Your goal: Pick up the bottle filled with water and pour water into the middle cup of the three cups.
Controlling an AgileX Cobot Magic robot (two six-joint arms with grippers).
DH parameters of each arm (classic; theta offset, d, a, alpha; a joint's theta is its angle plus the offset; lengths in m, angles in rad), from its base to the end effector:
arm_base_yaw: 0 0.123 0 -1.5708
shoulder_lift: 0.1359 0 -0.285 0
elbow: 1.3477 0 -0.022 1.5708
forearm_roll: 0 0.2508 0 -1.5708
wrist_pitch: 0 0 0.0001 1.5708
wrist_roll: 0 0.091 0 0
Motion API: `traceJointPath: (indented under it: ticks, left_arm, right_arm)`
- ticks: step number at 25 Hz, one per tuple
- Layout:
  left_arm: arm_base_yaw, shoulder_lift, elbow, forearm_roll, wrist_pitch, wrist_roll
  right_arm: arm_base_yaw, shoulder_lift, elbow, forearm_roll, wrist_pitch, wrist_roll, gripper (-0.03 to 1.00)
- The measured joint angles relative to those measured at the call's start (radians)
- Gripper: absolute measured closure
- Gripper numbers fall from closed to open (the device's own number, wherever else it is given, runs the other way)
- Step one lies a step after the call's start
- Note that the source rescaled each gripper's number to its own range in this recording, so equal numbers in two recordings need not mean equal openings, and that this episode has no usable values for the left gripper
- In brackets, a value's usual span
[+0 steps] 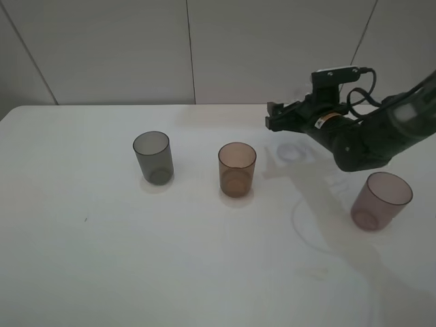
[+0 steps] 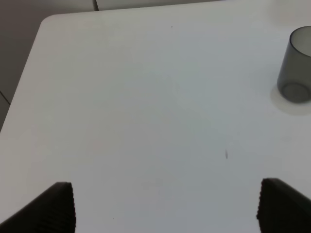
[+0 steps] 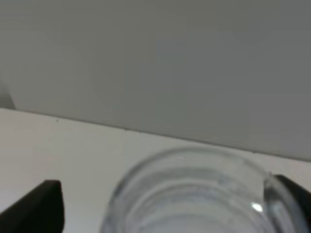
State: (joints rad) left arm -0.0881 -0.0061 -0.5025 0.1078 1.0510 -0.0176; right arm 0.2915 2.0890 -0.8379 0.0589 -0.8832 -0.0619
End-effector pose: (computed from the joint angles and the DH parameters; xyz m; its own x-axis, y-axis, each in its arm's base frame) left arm -0.0052 0.0090 0.2791 -0.4353 0.0745 -0.8972 0.0197 0.9971 0.0733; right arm 0.3653 0.1053 0.1022 -0.2600 -0.1036 -0.9600 -0.2517 0.9671 -0.0362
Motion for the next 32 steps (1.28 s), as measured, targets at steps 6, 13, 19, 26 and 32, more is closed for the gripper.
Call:
traceJointPath:
  ticks: [6, 13, 19, 26, 32]
  left_arm:
    - [0.000, 0.000, 0.000, 0.000, 0.000, 0.000]
    - [0.000, 0.000, 0.000, 0.000, 0.000, 0.000]
    - [0.000, 0.000, 0.000, 0.000, 0.000, 0.000]
    - [0.000, 0.000, 0.000, 0.000, 0.000, 0.000]
    - [0.000, 0.000, 0.000, 0.000, 0.000, 0.000]
  right_arm:
    - [0.000, -0.110, 0.002, -0.001, 0.031, -0.005, 0.27]
    - [0.000, -0.273, 0.003, 0.003, 0.251, -0.038, 0.21]
    - [0.000, -0.456, 0.003, 0.102, 0.637, -0.038, 0.15]
    - [-0.085, -0.643, 0.004, 0.152, 1.047, -0.038, 0.15]
    - [-0.232, -0.848, 0.004, 0.149, 1.312, -0.033, 0.15]
